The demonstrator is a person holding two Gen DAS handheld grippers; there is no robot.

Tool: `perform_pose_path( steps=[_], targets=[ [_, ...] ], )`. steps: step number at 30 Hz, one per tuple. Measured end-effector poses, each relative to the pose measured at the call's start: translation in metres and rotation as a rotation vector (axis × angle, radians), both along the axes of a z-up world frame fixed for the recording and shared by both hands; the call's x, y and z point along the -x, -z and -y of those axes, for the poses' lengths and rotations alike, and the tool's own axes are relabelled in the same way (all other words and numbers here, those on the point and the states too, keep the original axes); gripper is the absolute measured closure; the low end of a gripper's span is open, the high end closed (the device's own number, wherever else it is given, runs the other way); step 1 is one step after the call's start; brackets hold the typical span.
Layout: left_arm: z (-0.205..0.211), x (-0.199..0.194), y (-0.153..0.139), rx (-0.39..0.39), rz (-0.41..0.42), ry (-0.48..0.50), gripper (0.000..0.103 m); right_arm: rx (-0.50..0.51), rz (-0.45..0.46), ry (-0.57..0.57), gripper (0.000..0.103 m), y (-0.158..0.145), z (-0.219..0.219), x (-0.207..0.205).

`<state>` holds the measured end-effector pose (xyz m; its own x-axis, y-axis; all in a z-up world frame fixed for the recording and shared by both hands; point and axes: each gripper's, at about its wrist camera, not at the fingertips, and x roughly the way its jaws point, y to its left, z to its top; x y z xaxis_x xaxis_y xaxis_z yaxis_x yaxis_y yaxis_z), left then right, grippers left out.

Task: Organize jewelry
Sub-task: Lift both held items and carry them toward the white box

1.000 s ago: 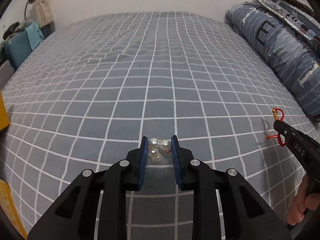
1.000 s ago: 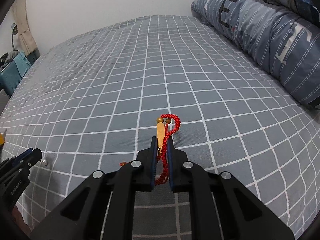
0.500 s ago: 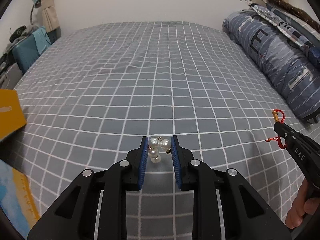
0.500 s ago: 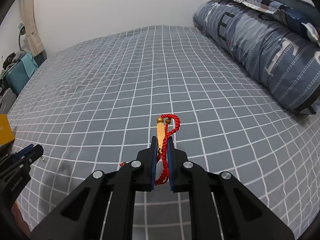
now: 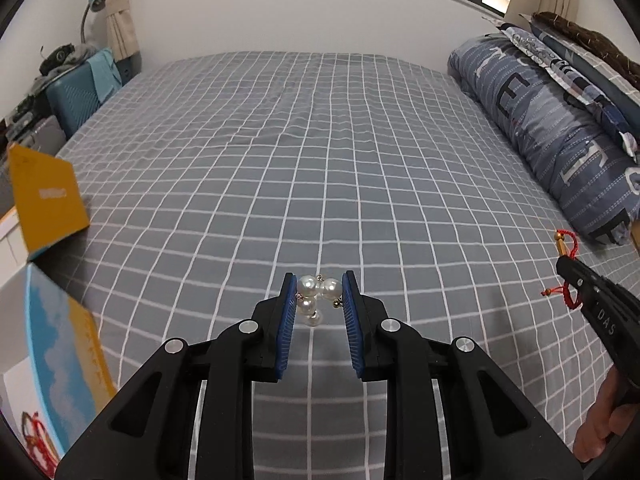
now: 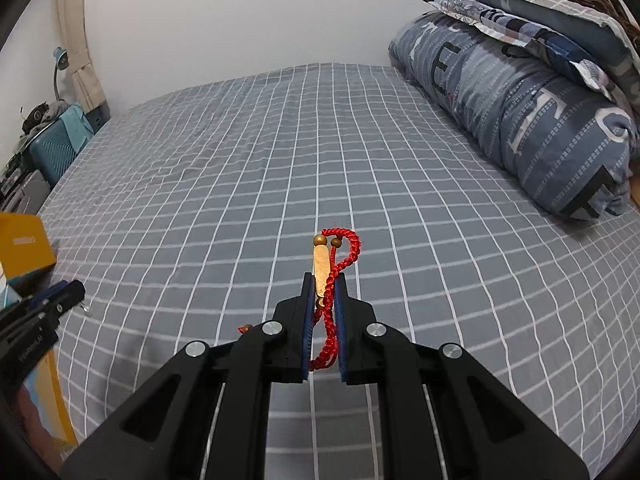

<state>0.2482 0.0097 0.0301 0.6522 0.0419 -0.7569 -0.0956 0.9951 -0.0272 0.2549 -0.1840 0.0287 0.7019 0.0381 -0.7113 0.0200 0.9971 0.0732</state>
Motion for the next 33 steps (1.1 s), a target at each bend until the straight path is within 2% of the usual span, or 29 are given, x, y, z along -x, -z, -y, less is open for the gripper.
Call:
perform_pose_path(
  steps=[7,15,24,33],
  targets=[
    [-0.003,0.038,-0.002,-0.02,0.0,-0.004,0.08,-0.025,-0.042,-0.006,0.094,0.015,0.002,0.032],
    [-0.019,0.077,-0.003,-0.052,-0.004,-0.029,0.08,-0.02,-0.02,-0.021,0.094,-0.001,-0.007,0.059],
    [-0.056,0.123,-0.041,-0.051,0.054,-0.107,0.08,-0.012,0.02,-0.116,0.094,-0.029,-0.059,0.078],
    [-0.115,0.166,-0.067,-0.038,0.099,-0.221,0.08,-0.008,0.044,-0.257,0.094,-0.048,-0.137,0.097]
  ],
)
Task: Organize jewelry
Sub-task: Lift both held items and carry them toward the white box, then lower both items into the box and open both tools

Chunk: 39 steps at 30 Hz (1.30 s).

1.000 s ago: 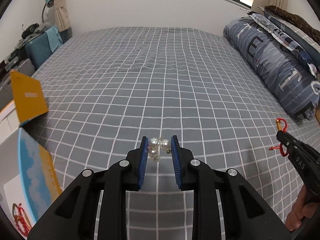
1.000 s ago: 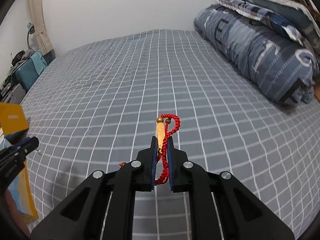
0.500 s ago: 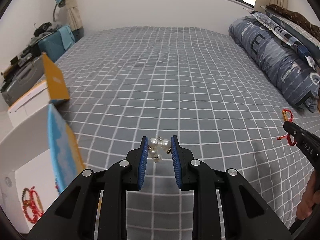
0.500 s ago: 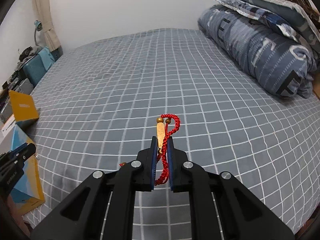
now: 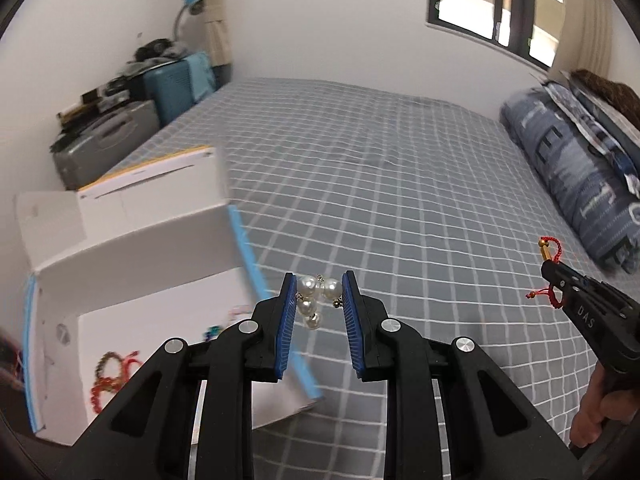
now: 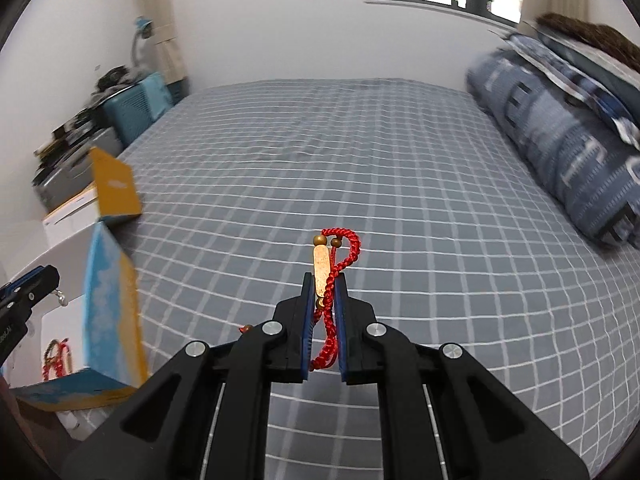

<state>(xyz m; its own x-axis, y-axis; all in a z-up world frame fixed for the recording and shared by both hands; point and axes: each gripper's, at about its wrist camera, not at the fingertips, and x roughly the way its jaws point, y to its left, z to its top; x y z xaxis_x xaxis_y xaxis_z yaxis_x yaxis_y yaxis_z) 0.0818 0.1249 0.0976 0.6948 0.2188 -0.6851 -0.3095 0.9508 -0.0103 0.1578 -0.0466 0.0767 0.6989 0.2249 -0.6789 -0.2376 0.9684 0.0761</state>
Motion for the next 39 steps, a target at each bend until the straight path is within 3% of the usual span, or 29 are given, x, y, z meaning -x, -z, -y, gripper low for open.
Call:
perform_pose_path(
  steps=[15,24,31,39],
  targets=[
    [-0.108,0.07,-0.003,0.007,-0.002,-0.201,0.08,0.0,0.021,-0.279,0.094,-0.008,-0.166,0.038],
    [-0.163,0.096,0.022,0.024,-0.049,-0.307,0.08,0.04,0.011,-0.441,0.094,0.011,-0.257,0.063],
    [-0.196,0.101,0.045,0.05,-0.094,-0.355,0.08,0.119,-0.031,-0.492,0.094,0.04,-0.296,0.068],
    [-0.21,0.091,0.073,0.095,-0.17,-0.343,0.08,0.156,-0.082,-0.479,0.094,0.065,-0.303,0.061]
  ],
)
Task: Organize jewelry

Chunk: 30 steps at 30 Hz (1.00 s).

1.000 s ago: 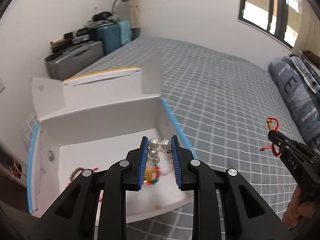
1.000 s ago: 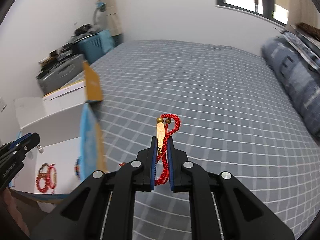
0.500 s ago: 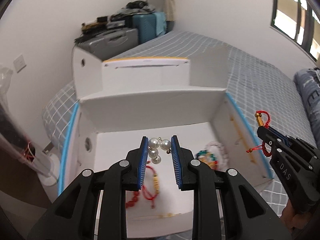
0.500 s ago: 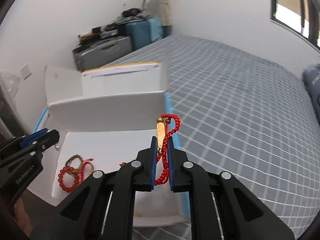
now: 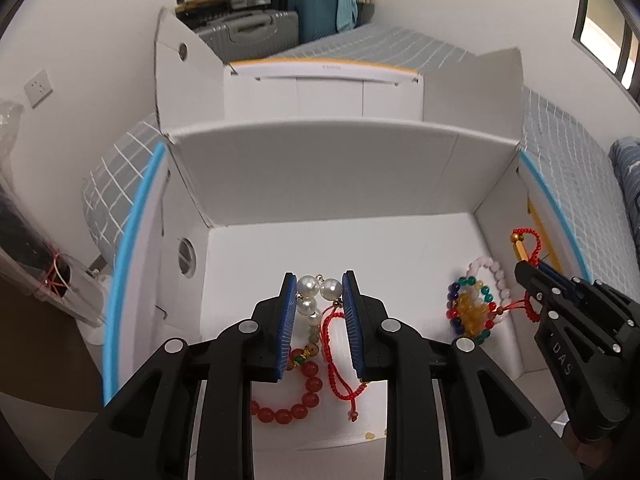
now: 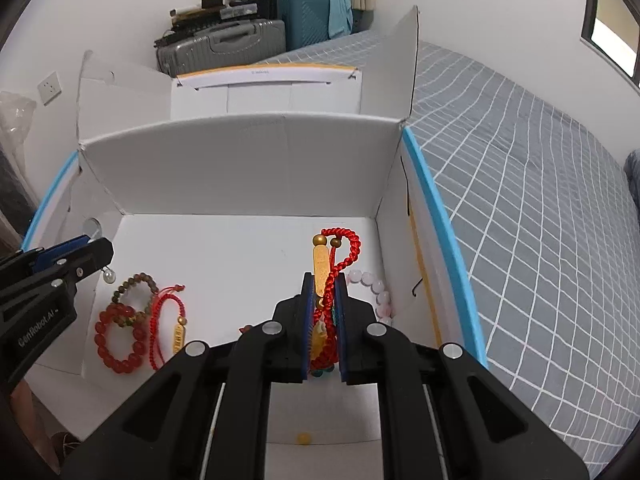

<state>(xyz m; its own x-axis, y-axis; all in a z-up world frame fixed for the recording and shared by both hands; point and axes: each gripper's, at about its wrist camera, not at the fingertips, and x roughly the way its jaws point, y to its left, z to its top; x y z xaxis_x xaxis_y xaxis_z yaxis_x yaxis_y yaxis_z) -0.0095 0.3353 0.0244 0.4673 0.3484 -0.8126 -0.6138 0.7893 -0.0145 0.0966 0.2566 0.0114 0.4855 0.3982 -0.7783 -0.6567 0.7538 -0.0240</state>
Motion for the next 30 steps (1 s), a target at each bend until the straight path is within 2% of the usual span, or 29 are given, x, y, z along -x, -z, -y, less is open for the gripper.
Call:
perform_pose_path(
  steps=[9,10,11,14,15,16,17,19,23,27,30],
  targets=[
    [-0.002,0.0,0.0,-0.004,-0.006,-0.004,0.078,-0.008,-0.003,0.004,0.091,0.001,0.0,-0.003],
    [-0.002,0.0,-0.001,-0.002,-0.004,-0.005,0.074,-0.011,-0.001,0.006,0.089,0.0,0.001,-0.003],
    [-0.002,0.001,-0.002,-0.002,0.0,-0.007,0.065,-0.016,-0.001,0.007,0.087,-0.001,0.001,-0.003],
    [-0.001,0.003,-0.007,-0.014,0.017,-0.011,0.049,-0.035,0.003,0.011,0.07,-0.006,0.003,-0.002],
    [0.0,0.005,-0.011,-0.019,0.026,-0.012,0.046,-0.041,0.006,0.013,0.061,-0.008,0.005,-0.002],
    [0.001,0.007,-0.014,-0.024,0.034,-0.013,0.038,-0.052,0.011,0.018,0.054,-0.012,0.007,-0.001],
    [0.002,0.008,-0.017,-0.029,0.043,-0.015,0.033,-0.066,0.015,0.023,0.05,-0.016,0.01,-0.001],
    [0.003,0.013,-0.024,-0.049,0.063,-0.026,0.027,-0.087,0.029,0.034,0.036,-0.024,0.015,0.001],
    [0.009,0.027,-0.039,-0.09,0.106,-0.047,0.012,-0.133,0.06,0.06,0.023,-0.04,0.032,0.006],
    [0.017,0.045,-0.054,-0.124,0.153,-0.055,0.006,-0.165,0.09,0.071,0.012,-0.054,0.046,0.013],
    [0.025,0.057,-0.061,-0.143,0.174,-0.056,0.006,-0.184,0.121,0.081,0.008,-0.062,0.06,0.023]
  ],
)
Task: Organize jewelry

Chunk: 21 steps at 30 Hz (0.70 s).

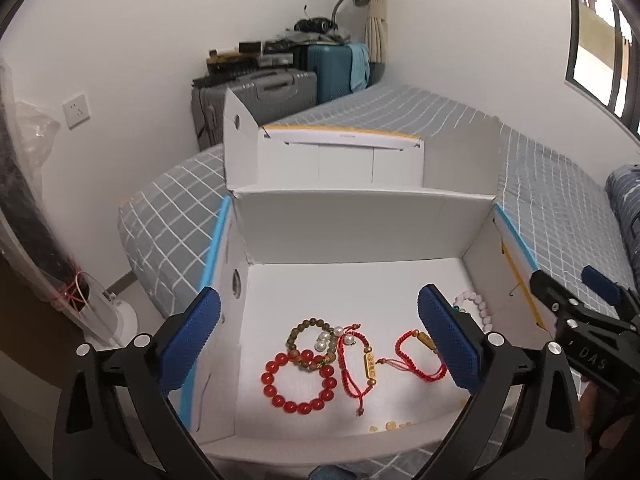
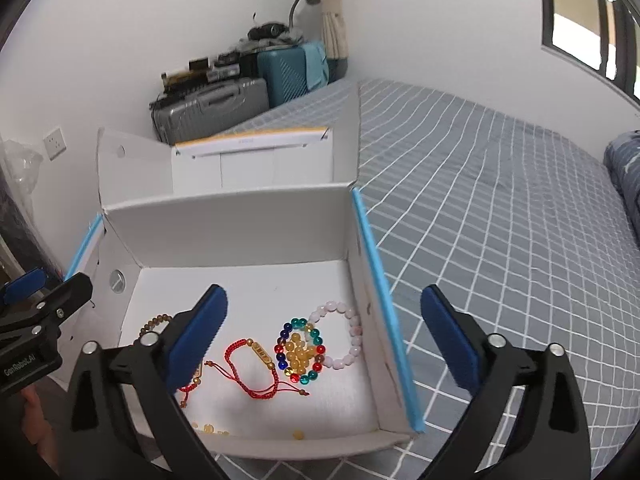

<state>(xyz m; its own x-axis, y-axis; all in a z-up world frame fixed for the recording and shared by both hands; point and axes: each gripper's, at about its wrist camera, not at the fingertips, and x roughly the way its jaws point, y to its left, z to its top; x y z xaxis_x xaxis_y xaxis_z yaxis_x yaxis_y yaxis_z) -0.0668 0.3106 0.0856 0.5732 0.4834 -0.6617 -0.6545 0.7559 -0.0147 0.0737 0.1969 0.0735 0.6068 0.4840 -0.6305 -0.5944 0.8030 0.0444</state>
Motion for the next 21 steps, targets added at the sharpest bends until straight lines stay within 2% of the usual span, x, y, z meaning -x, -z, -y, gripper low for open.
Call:
perform_pose_path(
  steps=[9,21],
  targets=[
    [0.034,0.036,-0.004,-0.031,0.035,0.031,0.006,0.015,0.073,-0.038,0.008,-0.005,0.032,0.051],
    [0.067,0.07,0.023,-0.043,0.013,0.055,0.006,0.006,0.062,-0.08,0.008,0.012,0.06,0.094]
  ],
)
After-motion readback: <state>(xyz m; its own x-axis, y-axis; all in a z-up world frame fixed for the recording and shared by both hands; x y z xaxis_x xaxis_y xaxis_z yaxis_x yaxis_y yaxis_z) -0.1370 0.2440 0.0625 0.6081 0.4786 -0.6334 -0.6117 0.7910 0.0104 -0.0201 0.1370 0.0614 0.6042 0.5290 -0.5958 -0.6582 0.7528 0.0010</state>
